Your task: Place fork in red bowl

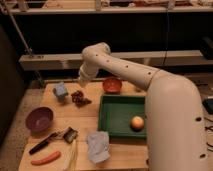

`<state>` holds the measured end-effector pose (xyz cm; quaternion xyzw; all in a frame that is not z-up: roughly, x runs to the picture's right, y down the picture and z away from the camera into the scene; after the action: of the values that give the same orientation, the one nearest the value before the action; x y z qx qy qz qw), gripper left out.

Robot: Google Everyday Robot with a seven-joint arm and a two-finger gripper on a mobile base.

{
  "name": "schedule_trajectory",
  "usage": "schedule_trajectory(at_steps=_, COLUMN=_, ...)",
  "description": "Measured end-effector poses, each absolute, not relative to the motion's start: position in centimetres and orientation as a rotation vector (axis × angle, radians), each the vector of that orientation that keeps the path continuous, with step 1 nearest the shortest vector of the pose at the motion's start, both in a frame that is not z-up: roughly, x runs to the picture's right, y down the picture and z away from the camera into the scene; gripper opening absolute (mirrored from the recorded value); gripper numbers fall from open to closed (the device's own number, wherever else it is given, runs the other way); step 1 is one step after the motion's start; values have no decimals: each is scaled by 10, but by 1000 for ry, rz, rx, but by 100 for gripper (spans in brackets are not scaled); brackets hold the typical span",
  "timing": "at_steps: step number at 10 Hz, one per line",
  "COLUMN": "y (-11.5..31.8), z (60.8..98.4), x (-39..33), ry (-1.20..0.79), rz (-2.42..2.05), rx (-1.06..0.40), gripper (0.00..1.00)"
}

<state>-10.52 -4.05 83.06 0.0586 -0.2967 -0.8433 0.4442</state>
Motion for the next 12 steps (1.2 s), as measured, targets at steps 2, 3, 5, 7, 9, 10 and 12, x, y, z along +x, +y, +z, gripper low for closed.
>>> schedule_trajectory(at_steps=2, y=-39, z=850, x=-80, ry=-711, rz=-2027, rx=45, gripper=0)
schedule_trajectory(at_steps=3, y=-40, z=859, x=-64, ry=-692, rz=-1993, rx=-8, gripper=0)
schedule_trajectory(at_steps=5, y=-47, z=866, x=-37, ry=-655, rz=-1942, rx=-93, gripper=0)
schedule_trajectory(at_steps=7, y=-53, z=863, x=-25, ry=-632, rz=-1917, rx=-149, gripper=0)
schedule_trajectory(at_steps=9, y=-51, z=860, x=0, ry=-610, rz=-1885, rx=-201, gripper=0)
schedule_trajectory(at_steps=10, y=-49, z=859, x=8, ry=-606, rz=-1870, rx=-213, gripper=0)
schedule_trajectory(at_steps=12, y=-39, z=860, x=26, ry=-598, rz=-1833, rx=-237, gripper=0)
